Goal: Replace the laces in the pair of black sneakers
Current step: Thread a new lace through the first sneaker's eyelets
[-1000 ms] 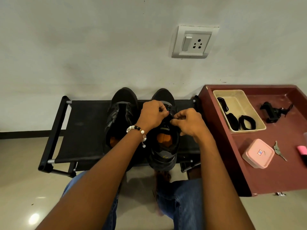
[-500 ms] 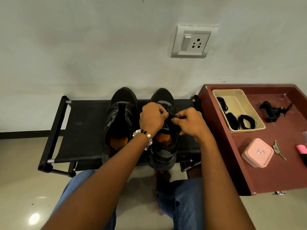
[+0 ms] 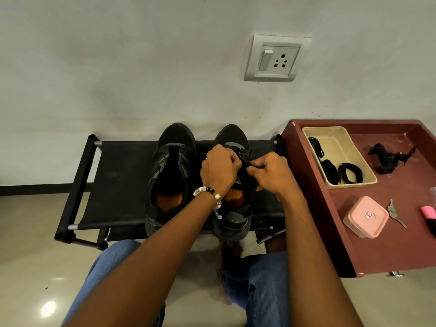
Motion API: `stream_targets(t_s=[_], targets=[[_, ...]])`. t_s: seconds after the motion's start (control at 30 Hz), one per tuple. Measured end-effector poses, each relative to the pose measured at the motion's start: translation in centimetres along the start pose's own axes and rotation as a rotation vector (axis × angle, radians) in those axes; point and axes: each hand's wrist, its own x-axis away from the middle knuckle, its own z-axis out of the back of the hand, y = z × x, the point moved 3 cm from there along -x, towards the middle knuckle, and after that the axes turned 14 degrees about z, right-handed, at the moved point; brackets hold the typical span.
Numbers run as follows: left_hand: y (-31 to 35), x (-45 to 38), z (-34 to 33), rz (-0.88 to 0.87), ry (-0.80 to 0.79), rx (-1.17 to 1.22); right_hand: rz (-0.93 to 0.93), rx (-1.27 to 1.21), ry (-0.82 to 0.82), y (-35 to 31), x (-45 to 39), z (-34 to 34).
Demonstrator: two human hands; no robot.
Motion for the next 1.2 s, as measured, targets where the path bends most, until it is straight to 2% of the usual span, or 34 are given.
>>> stream_targets(t_s=[0.27,0.47,0.67,0.77,0.93,1.07,1.2], targets=[[-0.3,-0.2,-0.3,0.0,-0.097,0.081,0.029,0.054,-0.004,0.1,-0.1,0.1],[-1.1,-1.0,-0.6,0.112,-0.249,0.297,0.03,0.119,-0.01,-0.2,-0.2,-0.3],[-0.9,-0.3,-1.0,0.112,-0.113,0.223,0.051,0.048,0.012,-0.8,0.0,-0.6],[-0.9,-0.2,-1.3,0.135,-0.098,0.26,0.021,-0.018,0.04,-0.6,-0.1,-0.7],[-1.2,-0.6,-1.3,0.267,-0.119,0.364,-0.067,-0.32,-0.031,0.0,0.3,-0.6],[-1.2,-0.8,-1.3,0.374,-0.149,0.438,-0.182,-0.441,0.117,0.8,0.0,-0.6],[-1.3,-1.2,-1.4,0.42,-0.194,0.455,-0.257,-0.425,0.271,0.9,-0.5,-1.2]])
